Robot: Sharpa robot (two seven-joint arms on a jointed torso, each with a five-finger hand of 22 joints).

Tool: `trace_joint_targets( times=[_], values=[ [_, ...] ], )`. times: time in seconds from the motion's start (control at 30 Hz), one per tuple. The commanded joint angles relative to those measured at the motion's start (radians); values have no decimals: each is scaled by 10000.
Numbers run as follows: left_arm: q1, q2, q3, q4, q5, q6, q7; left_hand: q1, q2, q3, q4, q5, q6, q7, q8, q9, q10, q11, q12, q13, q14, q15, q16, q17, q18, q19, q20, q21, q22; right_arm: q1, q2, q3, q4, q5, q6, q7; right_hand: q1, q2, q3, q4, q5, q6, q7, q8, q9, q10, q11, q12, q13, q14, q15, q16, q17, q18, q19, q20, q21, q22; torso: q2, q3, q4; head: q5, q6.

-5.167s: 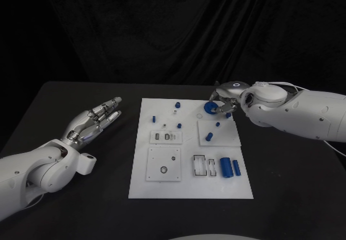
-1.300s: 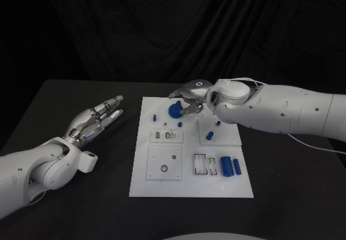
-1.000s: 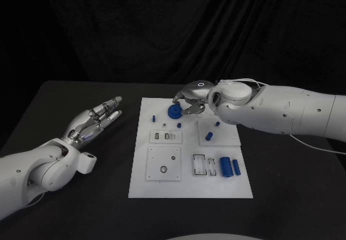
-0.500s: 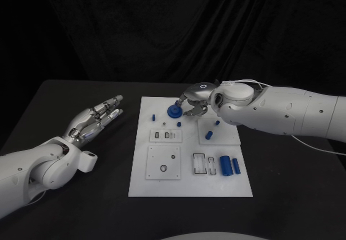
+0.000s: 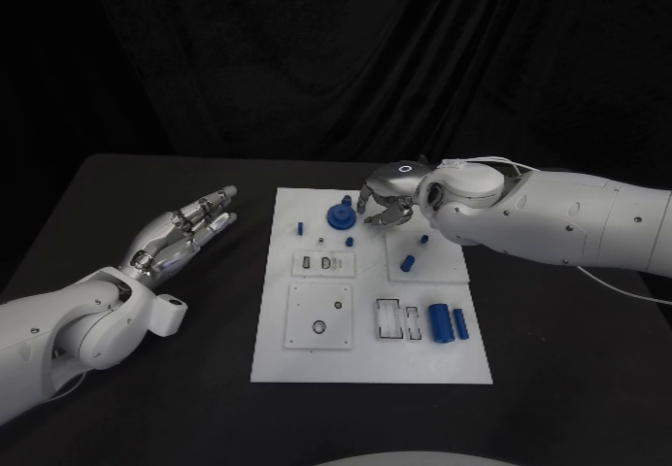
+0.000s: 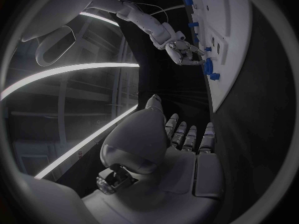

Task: Assemble the parts on the task board

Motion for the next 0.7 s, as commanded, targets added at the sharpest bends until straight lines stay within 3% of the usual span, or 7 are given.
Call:
trace_joint_targets(
  times=[0.03, 0.2, 0.4, 0.6, 0.7],
  values=[
    [3, -30, 7, 64, -19, 50, 1729, -100, -7, -75, 7, -59, 29, 36, 30, 9, -41, 37, 30, -8, -6, 31, 15, -8, 195, 6, 46, -37, -6, 87, -278, 8, 278, -53, -619, -78, -89, -57, 15, 66, 2, 67, 9, 43, 9, 1041, -41, 26, 2634, 1037, -71, 29, 2634, -26, 51, -24, 35, 1838, 0, -3, 8, 7, 17],
    [3, -102, 7, 168, -19, -21, 1735, -137, -22, -100, 0, -85, 75, 49, 37, 14, -29, 21, 45, -6, -58, -37, -1, -25, 201, -91, -82, -113, -39, 405, -1106, 6, 1078, -53, -662, -360, -330, -187, -95, 393, 11, -249, 21, -294, -114, 1041, -29, 26, 2634, 1037, -76, 29, 2634, -27, 62, -31, 18, 1836, 4, 7, -3, 19, 12],
    [6, -232, 8, 444, -19, -159, 1762, -149, -38, -109, -3, -100, 92, 86, 32, 12, -75, -30, 4, -17, -189, -141, -40, -69, 192, -268, -353, -258, -97, 697, -2306, 0, 2050, -53, -688, -673, -465, -373, -225, 718, 9, -744, 5, -672, -316, 1041, -36, 26, 2634, 1037, -99, 29, 2634, -79, 205, -54, 258, 1910, -8, 19, -77, 115, 22],
    [10, -329, 9, 709, -19, -274, 1836, -155, -94, -110, -3, -124, 128, 105, 32, 12, -157, -199, -73, -33, -271, -453, -68, -100, 128, -503, -775, -495, -206, 770, -3048, -25, 2382, -53, -604, -829, -374, -465, -275, 817, 10, -1154, -33, -725, -473, 1041, -68, 26, 2634, 1037, -143, 29, 2634, -132, 352, -90, 520, 1984, -1, 18, -74, 114, 24],
    [11, -333, 10, 793, -19, -279, 1865, -156, -94, -101, -2, -125, 123, 110, 30, 10, -181, -254, -98, -38, -271, -515, -68, -100, 116, -506, -856, -498, -208, 760, -3309, -35, 2395, -53, -578, -863, -335, -486, -284, 839, 11, -1239, -40, -723, -510, 1041, -73, 26, 2634, 1037, -155, 29, 2634, -141, 375, -101, 561, 1995, -5, 11, -65, 98, 5]
  ],
)
